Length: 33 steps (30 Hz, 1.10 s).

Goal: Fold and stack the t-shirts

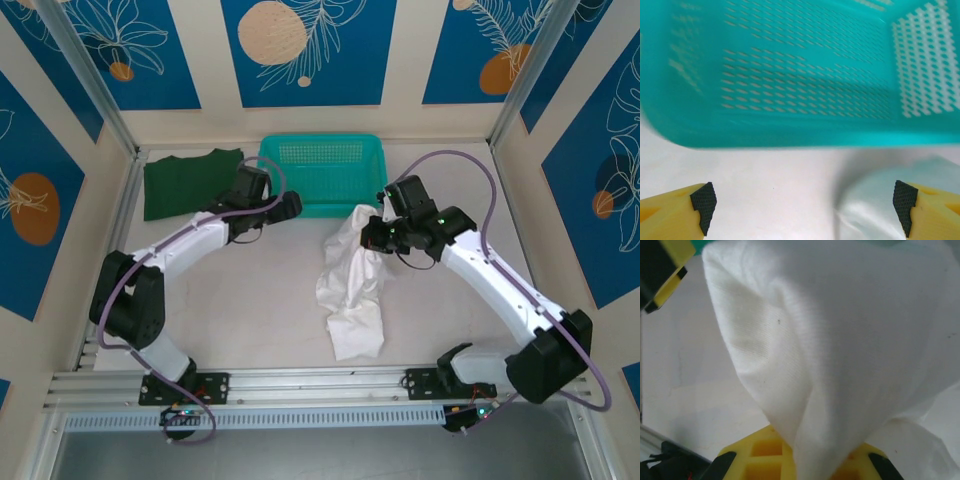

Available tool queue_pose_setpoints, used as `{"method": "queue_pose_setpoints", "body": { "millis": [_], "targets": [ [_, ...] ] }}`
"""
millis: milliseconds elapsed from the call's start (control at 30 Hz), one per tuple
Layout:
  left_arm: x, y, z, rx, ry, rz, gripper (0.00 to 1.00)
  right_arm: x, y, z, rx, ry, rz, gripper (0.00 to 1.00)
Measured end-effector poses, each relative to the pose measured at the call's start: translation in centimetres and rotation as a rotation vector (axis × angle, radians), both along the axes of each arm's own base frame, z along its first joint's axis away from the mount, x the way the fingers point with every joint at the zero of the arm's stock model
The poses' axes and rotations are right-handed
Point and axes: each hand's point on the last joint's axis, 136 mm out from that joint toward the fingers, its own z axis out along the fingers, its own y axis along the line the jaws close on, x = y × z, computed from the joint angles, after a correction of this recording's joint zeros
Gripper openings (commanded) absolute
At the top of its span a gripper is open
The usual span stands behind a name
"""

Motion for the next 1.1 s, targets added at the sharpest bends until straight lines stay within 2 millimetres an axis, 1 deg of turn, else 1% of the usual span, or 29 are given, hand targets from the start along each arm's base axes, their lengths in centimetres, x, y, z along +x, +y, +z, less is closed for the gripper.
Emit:
{"method": "queue_pose_setpoints", "body": {
  "millis": [67,133,167,200,233,300,333,400,433,500,567,667,733,800,833,900,933,967,1033,1067,1100],
  "targets": [
    [-2.0,-2.4,-0.2,-0.06,0.012,-0.108,0.93,0.3,-0.1,-1.1,-0.018,0.034,-0.006,0.43],
    [-3.9,-4.3,-0.6,-0.091,0.032,-0.204,0.93,0.3,-0.4,-2.1,-0.036,0.072,-0.02,0.64],
    [-4.7,-5.2,-0.7,-0.097,0.039,-0.252,0.93,0.2,-0.8,-2.5,-0.049,0.09,-0.035,0.73],
    [-5.4,-5.9,-0.8,-0.1,0.043,-0.294,0.93,0.3,-1.4,-2.7,-0.058,0.1,-0.058,0.76],
    [-6.3,-6.8,-0.8,-0.103,0.042,-0.347,0.93,0.7,-2.4,-2.6,-0.06,0.105,-0.096,0.77],
    [-7.9,-8.3,-1.0,-0.097,0.039,-0.439,0.93,2.1,-5.1,-2.1,-0.035,0.105,-0.217,0.77],
    [-8.9,-9.1,-1.3,-0.089,0.042,-0.488,0.92,2.8,-6.8,-1.8,-0.017,0.103,-0.29,0.77],
    [-10.4,-10.4,-2.0,-0.065,0.058,-0.572,0.92,4.2,-9.5,-1.5,0.004,0.105,-0.41,0.77],
    [-11.1,-11.1,-2.5,-0.053,0.066,-0.612,0.92,4.9,-10.5,-1.6,0.007,0.11,-0.452,0.77],
    [-12.1,-12.3,-3.5,-0.02,0.085,-0.682,0.9,6.5,-11.1,-2.0,0.012,0.124,-0.491,0.77],
    [-12.8,-13.6,-4.4,0.016,0.1,-0.747,0.89,8.7,-11.0,-2.9,0.013,0.142,-0.504,0.77],
    [-13.6,-15.7,-5.5,0.064,0.109,-0.84,0.86,12.2,-10.9,-5.4,0.007,0.175,-0.518,0.76],
    [-14.2,-16.7,-6.2,0.084,0.116,-0.88,0.84,14.0,-10.6,-7.0,0.005,0.199,-0.516,0.73],
    [-14.8,-17.2,-6.8,0.106,0.122,-0.915,0.74,16.2,-10.1,-8.1,0.01,0.212,-0.507,0.69],
    [-15.1,-17.4,-7.1,0.119,0.123,-0.93,0.66,17.6,-9.8,-8.6,0.015,0.211,-0.501,0.66],
    [-15.6,-17.5,-7.4,0.133,0.128,-0.953,0.48,19.7,-9.1,-8.7,0.036,0.195,-0.476,0.63],
    [-15.7,-17.6,-7.5,0.138,0.129,-0.962,0.36,20.9,-8.7,-8.5,0.046,0.174,-0.467,0.6],
    [-15.9,-17.6,-7.6,0.143,0.129,-0.972,0.25,21.6,-8.4,-8.5,0.051,0.163,-0.458,0.54],
    [-16.0,-17.5,-7.6,0.153,0.131,-0.979,0.08,22.3,-7.6,-8.7,0.065,0.151,-0.434,0.44],
    [-16.0,-17.4,-7.7,0.157,0.132,-0.979,0.03,22.6,-7.3,-8.7,0.069,0.145,-0.424,0.41],
    [-16.0,-17.3,-7.7,0.16,0.135,-0.975,0.0,22.6,-7.1,-8.9,0.067,0.144,-0.415,0.37]
  ]
}}
